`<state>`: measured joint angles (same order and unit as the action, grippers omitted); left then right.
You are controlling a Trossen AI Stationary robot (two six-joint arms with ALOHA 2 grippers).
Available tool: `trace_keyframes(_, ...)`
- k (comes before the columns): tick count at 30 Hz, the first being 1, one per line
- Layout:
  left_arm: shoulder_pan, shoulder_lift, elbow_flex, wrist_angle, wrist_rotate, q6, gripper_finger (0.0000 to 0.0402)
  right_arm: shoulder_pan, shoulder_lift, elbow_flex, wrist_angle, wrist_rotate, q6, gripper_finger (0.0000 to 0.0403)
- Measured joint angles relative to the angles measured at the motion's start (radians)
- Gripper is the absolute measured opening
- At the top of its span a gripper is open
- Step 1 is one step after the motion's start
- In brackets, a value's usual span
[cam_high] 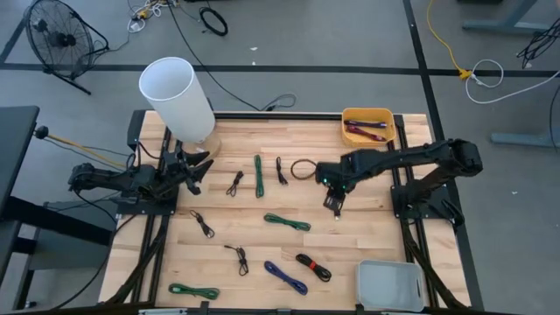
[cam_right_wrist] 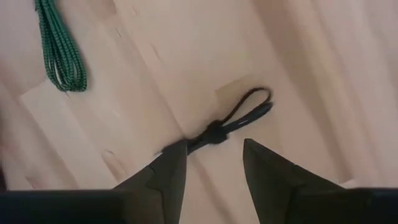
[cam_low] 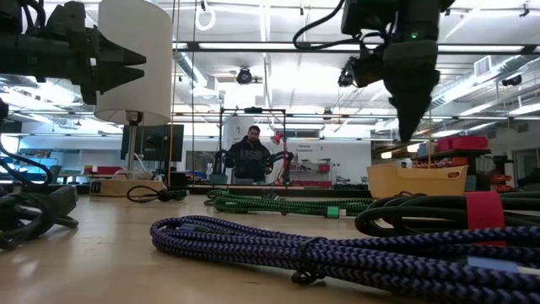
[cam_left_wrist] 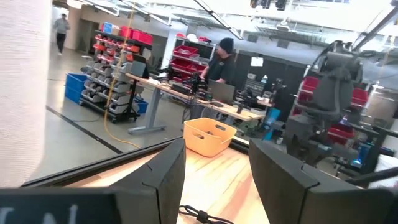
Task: Pick & Place USB Port
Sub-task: Put the black USB cable into the gray bin
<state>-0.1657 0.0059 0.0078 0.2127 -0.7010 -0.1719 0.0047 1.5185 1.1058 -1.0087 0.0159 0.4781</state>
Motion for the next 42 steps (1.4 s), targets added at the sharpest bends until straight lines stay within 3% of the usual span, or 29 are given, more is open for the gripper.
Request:
trace_keyframes(10,0.0,0.0,0.0,0.0,0.059,-0.001,0.0181,0.071,0.0,-0.207,0.196,-0.006,0.202,0.0179)
trace_keyframes(25,0.0,0.0,0.0,0.065,0.042,0.001,0.0181,0.057,0.001,-0.387,0.53,0.024,0.247,0.0197)
trace_keyframes(31,0.0,0.0,0.0,0.065,0.041,0.002,0.0181,0.058,-0.002,-0.429,0.558,0.036,0.262,0.0191)
trace_keyframes(35,0.0,0.0,0.0,0.065,0.041,0.003,0.0181,0.058,-0.003,-0.453,0.565,0.05,0.291,0.0149)
trace_keyframes(40,0.0,0.0,0.0,0.064,0.041,0.003,0.0181,0.055,-0.003,-0.465,0.569,0.038,0.242,0.0025)
trace_keyframes(42,0.0,0.0,0.0,0.064,0.041,0.003,0.0181,0.055,-0.002,-0.458,0.567,0.029,0.221,0.0016)
